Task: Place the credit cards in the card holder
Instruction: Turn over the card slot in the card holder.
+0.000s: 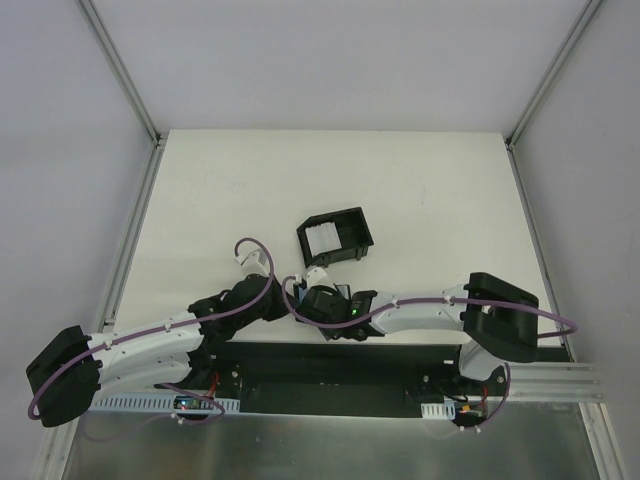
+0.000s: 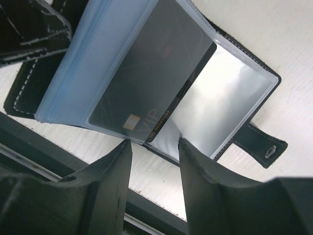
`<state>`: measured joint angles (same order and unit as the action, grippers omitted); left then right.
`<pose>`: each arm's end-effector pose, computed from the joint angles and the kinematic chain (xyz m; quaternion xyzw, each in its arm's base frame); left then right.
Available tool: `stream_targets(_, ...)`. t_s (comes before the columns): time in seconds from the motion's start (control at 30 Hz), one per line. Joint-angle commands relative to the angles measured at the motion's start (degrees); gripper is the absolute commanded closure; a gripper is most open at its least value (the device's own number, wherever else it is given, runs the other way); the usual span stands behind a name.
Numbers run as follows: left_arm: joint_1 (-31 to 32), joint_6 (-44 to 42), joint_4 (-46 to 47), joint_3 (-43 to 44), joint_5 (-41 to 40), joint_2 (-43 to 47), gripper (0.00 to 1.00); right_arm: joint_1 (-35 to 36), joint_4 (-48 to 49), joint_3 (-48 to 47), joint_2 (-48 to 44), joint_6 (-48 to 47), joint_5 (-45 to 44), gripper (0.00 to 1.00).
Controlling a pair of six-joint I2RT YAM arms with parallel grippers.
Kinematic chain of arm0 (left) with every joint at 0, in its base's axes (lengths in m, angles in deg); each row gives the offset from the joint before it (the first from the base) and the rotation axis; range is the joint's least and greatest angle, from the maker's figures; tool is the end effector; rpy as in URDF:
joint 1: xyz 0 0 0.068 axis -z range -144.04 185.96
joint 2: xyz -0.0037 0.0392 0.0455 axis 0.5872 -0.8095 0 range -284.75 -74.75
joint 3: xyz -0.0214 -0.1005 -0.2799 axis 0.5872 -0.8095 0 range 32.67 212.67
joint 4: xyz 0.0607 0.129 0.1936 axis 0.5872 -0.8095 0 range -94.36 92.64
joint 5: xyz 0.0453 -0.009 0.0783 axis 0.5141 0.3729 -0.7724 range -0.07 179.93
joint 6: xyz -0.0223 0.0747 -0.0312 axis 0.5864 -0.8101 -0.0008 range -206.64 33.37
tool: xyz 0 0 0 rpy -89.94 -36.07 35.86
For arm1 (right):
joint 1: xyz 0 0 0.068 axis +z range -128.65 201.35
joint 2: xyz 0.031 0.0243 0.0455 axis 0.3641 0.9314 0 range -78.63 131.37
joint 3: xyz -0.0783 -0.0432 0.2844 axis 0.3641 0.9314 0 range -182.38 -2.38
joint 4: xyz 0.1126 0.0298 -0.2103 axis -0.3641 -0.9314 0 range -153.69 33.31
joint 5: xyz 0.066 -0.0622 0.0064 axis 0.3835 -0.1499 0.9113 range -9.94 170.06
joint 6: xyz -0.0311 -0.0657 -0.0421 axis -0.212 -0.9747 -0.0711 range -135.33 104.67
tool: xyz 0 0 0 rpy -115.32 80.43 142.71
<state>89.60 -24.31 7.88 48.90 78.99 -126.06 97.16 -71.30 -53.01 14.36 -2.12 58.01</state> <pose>0.1191 -0.1383 0.1885 -0.1129 0.8554 -0.3793 0.3343 0.1046 0.3010 0.1784 -0.4425 0.8323 0.0648 0.3275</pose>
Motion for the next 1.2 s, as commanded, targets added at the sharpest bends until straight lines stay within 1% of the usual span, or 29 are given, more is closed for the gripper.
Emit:
stream_targets(0.0, 0.23, -0.01, -0.05, 0.29, -0.05, -0.11, 1.00, -0.05, 0.90, -2.89, 0.88, -0.47, -2.91, 0.54)
stream_targets(0.37, 0.23, -0.10, 0.04, 0.21, 0.04, -0.19, 1.00, -1.45, 1.69, -0.61, -2.55, 2.34, -4.59, 0.55)
stream_targets(0.87, 0.23, -0.10, -0.05, 0.21, 0.04, -0.37, 1.00, -4.44, 5.20, 4.84, -7.12, 8.05, -0.90, 0.55)
stream_targets(1.17, 0.23, -0.19, 0.13, 0.38, 0.22, -0.81, 1.00, -6.46, 6.17, 8.61, -10.98, 13.15, -1.60, 0.55)
